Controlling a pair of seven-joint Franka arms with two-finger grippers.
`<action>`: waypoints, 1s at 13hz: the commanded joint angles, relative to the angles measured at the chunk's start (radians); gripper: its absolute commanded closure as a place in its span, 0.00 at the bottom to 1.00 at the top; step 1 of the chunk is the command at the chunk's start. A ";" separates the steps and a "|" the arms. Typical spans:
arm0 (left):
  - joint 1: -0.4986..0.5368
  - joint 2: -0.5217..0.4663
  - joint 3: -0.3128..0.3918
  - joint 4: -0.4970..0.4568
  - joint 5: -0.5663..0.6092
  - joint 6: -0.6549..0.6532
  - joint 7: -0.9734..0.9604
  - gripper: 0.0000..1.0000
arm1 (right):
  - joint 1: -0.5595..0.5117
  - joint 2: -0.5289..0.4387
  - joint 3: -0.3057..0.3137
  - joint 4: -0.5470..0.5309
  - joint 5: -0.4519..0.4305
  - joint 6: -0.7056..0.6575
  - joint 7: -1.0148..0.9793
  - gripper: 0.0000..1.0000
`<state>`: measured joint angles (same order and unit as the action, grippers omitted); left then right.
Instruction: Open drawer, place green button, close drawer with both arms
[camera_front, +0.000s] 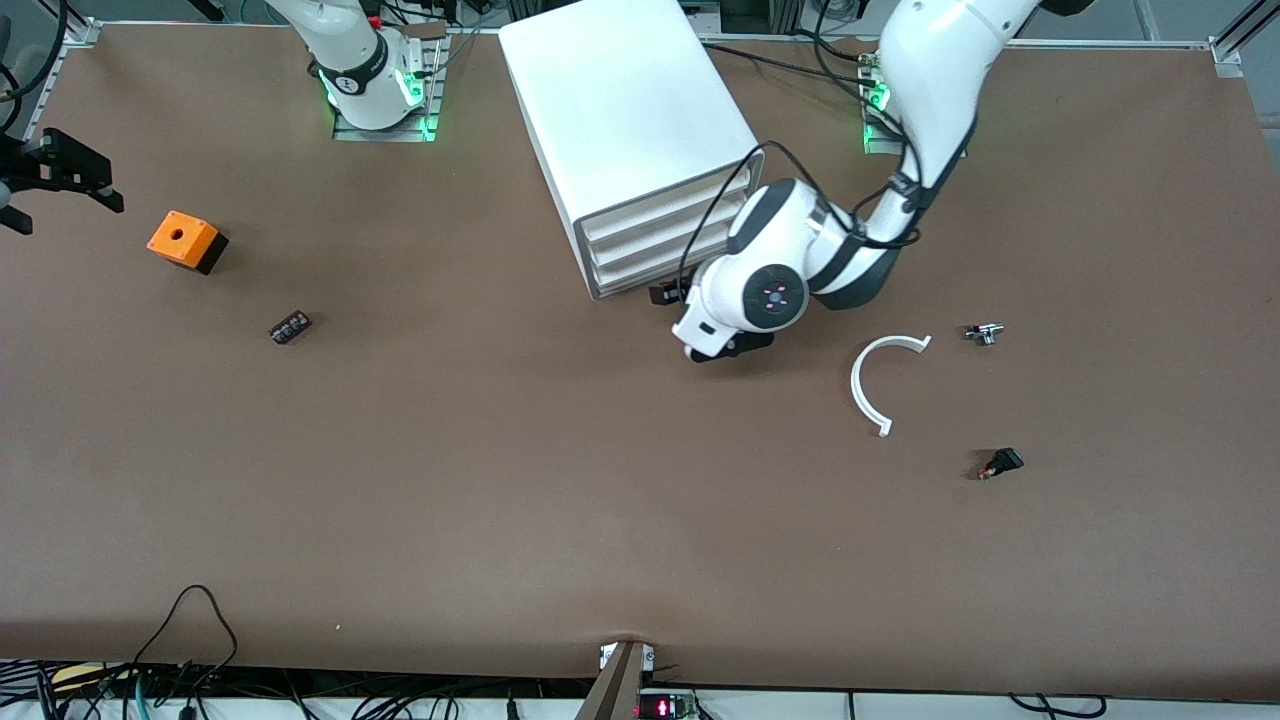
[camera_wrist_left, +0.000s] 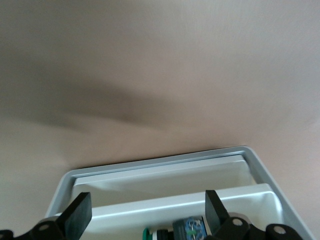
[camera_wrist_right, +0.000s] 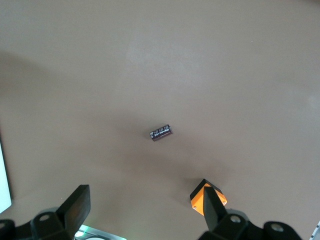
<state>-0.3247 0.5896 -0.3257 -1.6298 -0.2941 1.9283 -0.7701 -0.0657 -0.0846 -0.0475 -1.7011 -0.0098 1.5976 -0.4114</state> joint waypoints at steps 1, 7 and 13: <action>0.061 -0.031 -0.007 0.095 0.131 -0.147 0.044 0.00 | 0.012 -0.012 0.011 -0.009 0.016 -0.007 0.005 0.00; 0.179 -0.036 0.002 0.350 0.331 -0.400 0.341 0.00 | 0.014 -0.012 0.020 -0.006 0.017 -0.005 0.005 0.00; 0.277 -0.189 0.075 0.338 0.355 -0.459 0.686 0.00 | 0.014 -0.007 0.018 -0.005 0.017 -0.007 0.005 0.00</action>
<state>-0.0343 0.4955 -0.2840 -1.2289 0.0457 1.4768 -0.1421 -0.0511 -0.0844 -0.0267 -1.7017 -0.0078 1.5962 -0.4106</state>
